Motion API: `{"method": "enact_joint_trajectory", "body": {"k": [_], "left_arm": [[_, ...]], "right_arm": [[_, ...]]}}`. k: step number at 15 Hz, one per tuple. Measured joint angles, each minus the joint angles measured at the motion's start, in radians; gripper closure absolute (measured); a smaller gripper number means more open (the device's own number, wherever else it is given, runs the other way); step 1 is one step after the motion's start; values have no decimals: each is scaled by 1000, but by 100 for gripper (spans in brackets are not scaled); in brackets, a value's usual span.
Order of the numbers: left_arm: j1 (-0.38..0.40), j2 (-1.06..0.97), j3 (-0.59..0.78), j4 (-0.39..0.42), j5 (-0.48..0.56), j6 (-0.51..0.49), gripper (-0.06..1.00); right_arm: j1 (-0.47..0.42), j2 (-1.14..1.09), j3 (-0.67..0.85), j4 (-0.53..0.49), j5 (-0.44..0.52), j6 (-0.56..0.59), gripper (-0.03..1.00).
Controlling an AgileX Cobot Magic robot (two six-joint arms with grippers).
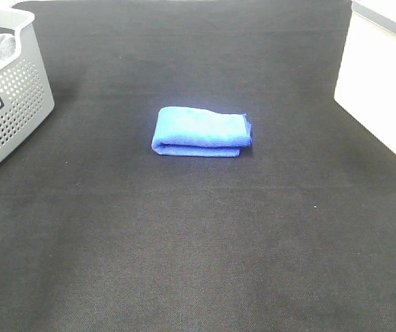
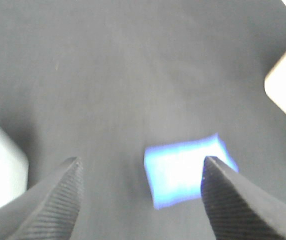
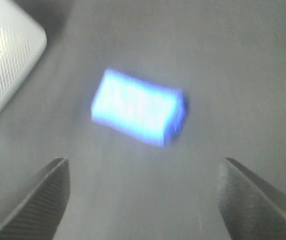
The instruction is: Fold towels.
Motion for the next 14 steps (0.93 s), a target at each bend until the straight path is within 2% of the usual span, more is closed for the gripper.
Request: {"method": "enact_joint_trajectory", "body": {"k": [2,6,9,11,14], "left_arm": [[0,-162,256,4,2,1,30],[0,-608,818,21,4,4,30],[0,-1001,1198,24,4,5,30],[0,-1322,1437,25,-7,33,30],[0,-1629,1623,18,-61,92,30]], "right_arm": [[0,-162,194,-34,0,-3,21],[0,-550,633,-73,-5,-5,21],[0,-861,936,-94,-48,-5,21],[0,-1094,1114,-159,-65,-5,21],[0,-1317,1244,-223,-93,-6,21]]}}
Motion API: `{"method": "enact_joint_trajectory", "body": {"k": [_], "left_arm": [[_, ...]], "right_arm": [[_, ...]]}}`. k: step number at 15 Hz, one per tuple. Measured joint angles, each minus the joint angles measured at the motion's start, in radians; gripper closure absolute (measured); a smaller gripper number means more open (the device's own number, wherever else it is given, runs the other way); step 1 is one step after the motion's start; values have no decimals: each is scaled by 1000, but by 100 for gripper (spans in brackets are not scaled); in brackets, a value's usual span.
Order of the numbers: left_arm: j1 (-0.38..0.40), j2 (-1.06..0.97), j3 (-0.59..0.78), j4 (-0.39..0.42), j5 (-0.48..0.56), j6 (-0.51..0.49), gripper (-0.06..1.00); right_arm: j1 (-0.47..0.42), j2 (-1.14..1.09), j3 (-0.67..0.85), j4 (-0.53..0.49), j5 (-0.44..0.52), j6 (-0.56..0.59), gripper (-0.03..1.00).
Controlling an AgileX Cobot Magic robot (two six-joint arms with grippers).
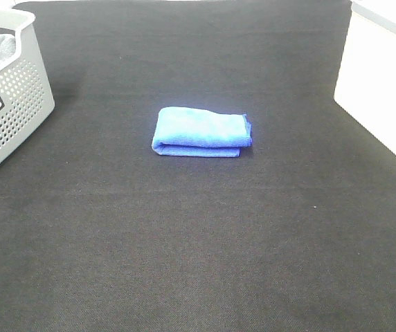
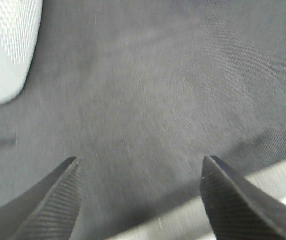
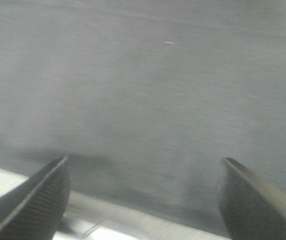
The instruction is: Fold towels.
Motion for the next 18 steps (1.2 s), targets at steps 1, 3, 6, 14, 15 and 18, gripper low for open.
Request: {"method": "enact_joint_trajectory", "body": {"k": [1,3,6,14,15,18], "left_arm": [[0,-76,34,-10,-17,17,30],[0,-155,56,-25,-86,67,30],[0,-166,73,-44,-94,99,30],[83,-169,74,-47,-97,103,30],[146,-173,74,-47,-97,103,30],[287,-176,74,-47,-97,103,30]], "right_arm": [[0,-54,19,-7,-23,0,21],[0,-105,23,-15,-39,0,21],[0,-108,25,-16,-41,0,21],[-19,-108,25,-19,-41,0,21],[-50,-108,25,-17,-41,0,21],[-120,-163,25,-15,-43,0,21]]}}
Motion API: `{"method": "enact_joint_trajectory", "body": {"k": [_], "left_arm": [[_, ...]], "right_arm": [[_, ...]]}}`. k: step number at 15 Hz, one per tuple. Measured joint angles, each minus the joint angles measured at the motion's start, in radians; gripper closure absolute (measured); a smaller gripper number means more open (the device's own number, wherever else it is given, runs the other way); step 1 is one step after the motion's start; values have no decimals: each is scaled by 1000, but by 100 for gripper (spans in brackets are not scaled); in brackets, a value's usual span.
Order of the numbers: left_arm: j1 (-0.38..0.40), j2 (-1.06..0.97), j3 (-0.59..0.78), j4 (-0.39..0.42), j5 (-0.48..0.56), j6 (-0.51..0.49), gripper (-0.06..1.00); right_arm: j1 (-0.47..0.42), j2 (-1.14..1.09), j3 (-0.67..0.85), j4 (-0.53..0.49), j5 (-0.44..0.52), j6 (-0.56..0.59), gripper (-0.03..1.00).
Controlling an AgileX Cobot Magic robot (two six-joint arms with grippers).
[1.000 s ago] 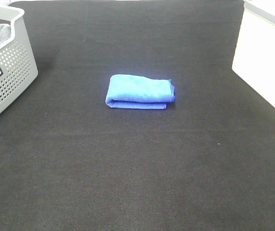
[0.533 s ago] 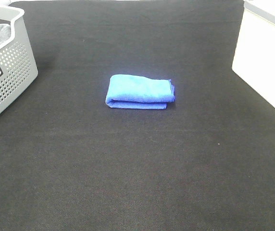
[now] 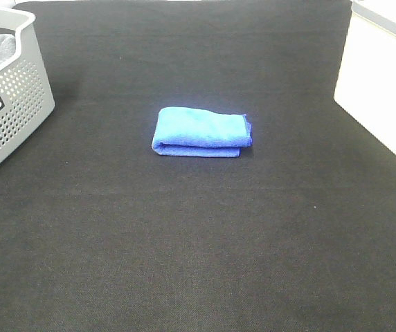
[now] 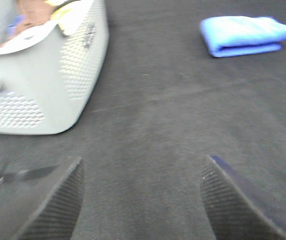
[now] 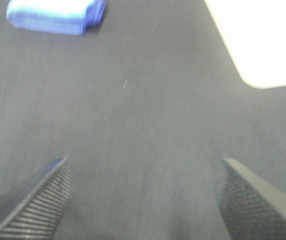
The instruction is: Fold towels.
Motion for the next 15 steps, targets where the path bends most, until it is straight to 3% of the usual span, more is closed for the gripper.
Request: {"method": "enact_joint_trajectory", "body": {"k": [4,15], "left_arm": [[10,0,0,0,0,0,30],[10,0,0,0,0,0,30]], "right_arm": [[-4,-110,1,3,0,1,21],[-4,-116,1,3,0,1,21]]}}
